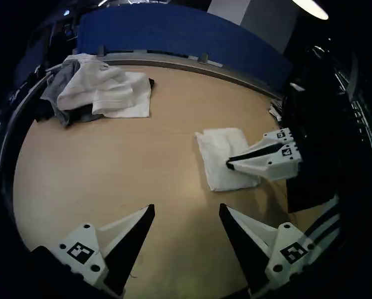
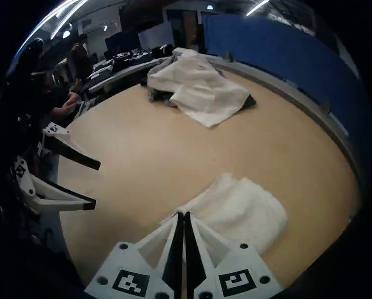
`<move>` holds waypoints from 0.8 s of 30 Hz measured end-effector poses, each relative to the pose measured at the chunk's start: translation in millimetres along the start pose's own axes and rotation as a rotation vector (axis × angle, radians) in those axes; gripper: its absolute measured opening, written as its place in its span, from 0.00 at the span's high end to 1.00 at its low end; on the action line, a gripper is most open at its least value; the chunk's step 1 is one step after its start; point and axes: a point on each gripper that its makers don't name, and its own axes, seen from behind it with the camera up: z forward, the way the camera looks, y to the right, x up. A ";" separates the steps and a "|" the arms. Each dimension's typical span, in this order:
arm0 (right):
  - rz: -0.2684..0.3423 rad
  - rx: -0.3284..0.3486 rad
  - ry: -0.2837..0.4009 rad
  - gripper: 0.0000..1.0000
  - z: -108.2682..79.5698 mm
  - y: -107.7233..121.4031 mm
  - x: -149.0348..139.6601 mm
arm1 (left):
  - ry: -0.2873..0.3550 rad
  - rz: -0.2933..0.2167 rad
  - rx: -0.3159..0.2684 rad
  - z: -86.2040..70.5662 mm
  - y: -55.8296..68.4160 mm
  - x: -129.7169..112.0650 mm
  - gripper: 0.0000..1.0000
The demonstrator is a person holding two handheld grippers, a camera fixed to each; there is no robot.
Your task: Fold towel
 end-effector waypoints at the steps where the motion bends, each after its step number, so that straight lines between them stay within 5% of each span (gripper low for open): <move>1: 0.001 0.006 -0.012 0.98 5.2 -2.9 -6.1 | 0.000 -0.002 0.000 0.2 -0.4 -0.9 0.04; 8: 0.016 0.035 -0.049 0.98 22.9 -14.5 -25.8 | -0.001 -0.014 0.000 3.6 -3.0 -5.1 0.04; 24: 0.001 0.046 -0.030 0.98 14.1 -14.0 -20.8 | -0.001 0.000 0.000 10.0 -1.6 2.9 0.04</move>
